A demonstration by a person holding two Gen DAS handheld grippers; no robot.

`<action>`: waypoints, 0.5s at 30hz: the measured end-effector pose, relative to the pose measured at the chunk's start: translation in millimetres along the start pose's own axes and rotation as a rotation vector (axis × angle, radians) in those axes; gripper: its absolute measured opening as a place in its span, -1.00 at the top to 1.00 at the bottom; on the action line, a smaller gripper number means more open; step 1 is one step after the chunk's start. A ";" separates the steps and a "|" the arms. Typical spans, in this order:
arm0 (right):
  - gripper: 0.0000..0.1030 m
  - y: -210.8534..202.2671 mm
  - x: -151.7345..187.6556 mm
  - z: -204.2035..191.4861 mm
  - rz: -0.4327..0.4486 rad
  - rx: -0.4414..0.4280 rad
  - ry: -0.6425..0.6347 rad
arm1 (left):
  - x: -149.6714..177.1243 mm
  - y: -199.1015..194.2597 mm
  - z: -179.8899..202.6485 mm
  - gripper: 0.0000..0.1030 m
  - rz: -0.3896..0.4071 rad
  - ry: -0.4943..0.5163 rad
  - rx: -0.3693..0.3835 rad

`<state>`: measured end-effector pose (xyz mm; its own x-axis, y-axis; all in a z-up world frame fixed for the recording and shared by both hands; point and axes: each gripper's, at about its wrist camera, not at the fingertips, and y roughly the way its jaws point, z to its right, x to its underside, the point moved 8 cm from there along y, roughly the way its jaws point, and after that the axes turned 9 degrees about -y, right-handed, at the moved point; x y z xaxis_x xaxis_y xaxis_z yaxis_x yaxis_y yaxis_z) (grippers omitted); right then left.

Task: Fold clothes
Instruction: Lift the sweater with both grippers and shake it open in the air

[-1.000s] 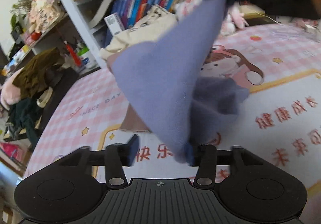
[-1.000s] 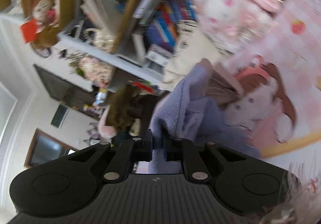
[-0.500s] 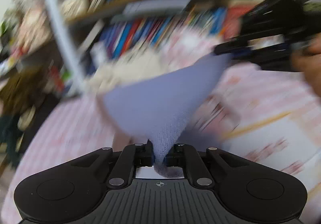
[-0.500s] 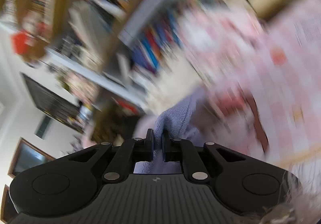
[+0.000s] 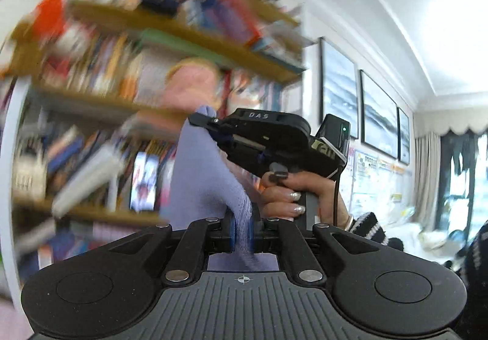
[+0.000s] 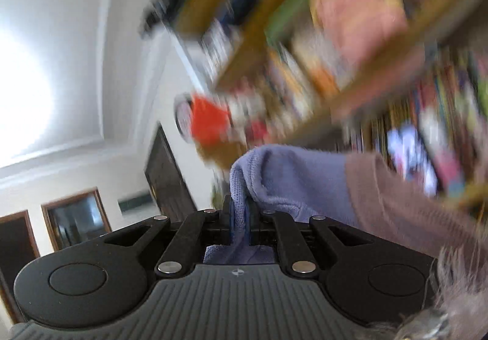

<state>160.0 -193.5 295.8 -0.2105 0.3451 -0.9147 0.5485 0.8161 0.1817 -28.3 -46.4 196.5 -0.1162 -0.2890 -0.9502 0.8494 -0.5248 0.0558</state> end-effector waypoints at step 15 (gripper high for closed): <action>0.85 112.9 325.0 57.1 -0.673 0.404 0.084 | 208.4 -40.6 -224.9 0.87 -0.675 -0.053 -0.520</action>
<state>199.7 -15.7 -1.5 -0.6534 -0.1163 -0.7480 0.5295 0.6359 -0.5615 28.8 94.8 -72.7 -0.6952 -0.0906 -0.7131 0.7164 -0.1680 -0.6771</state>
